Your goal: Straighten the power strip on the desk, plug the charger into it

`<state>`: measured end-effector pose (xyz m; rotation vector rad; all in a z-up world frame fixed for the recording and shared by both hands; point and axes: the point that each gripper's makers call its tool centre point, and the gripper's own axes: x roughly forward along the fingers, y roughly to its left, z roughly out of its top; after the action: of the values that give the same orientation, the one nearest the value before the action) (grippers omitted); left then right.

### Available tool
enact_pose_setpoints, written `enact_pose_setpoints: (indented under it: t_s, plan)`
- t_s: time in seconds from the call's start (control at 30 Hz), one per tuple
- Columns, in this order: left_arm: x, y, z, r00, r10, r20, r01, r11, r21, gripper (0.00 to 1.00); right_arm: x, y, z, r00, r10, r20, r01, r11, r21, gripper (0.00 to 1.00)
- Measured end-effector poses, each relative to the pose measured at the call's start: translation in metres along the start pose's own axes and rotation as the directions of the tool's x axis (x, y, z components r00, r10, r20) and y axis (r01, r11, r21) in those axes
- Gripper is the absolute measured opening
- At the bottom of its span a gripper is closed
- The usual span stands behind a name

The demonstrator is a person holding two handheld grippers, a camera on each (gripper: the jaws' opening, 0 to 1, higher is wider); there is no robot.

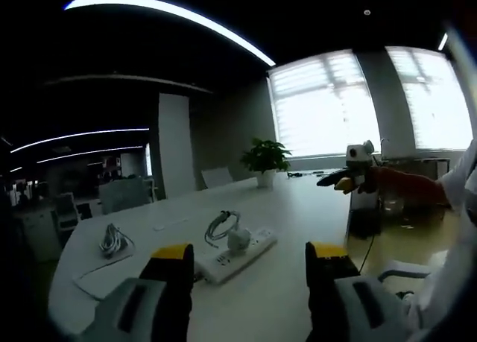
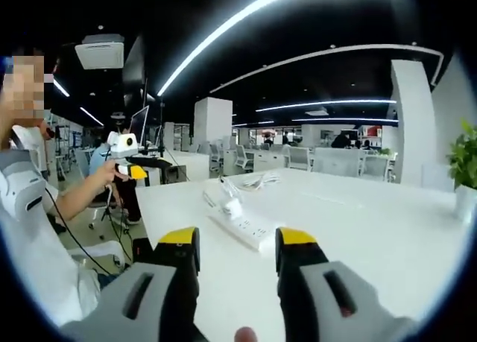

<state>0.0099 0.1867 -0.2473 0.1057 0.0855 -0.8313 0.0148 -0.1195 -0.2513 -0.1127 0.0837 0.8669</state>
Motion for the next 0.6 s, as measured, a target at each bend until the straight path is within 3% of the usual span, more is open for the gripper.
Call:
enact_pose_setpoints:
  t_s: [0.2,0.37,0.6]
  plan:
    - [0.000,0.002,0.001,1.000,0.010,0.005,-0.010,1.000,0.005,0.63,-0.008,0.000,0.005,1.000,-0.009,0.003,0.009,1.000,-0.006,0.40]
    - [-0.005,0.010,0.006,0.999,0.030,0.029,-0.030,1.000,-0.007,0.60,-0.008,0.007,0.012,1.000,0.007,0.003,-0.007,0.998,-0.060,0.39]
    - [-0.017,0.009,0.000,0.999,0.040,0.022,-0.040,0.999,-0.012,0.62,-0.009,0.018,0.013,1.000,0.031,-0.002,-0.031,0.995,-0.095,0.39]
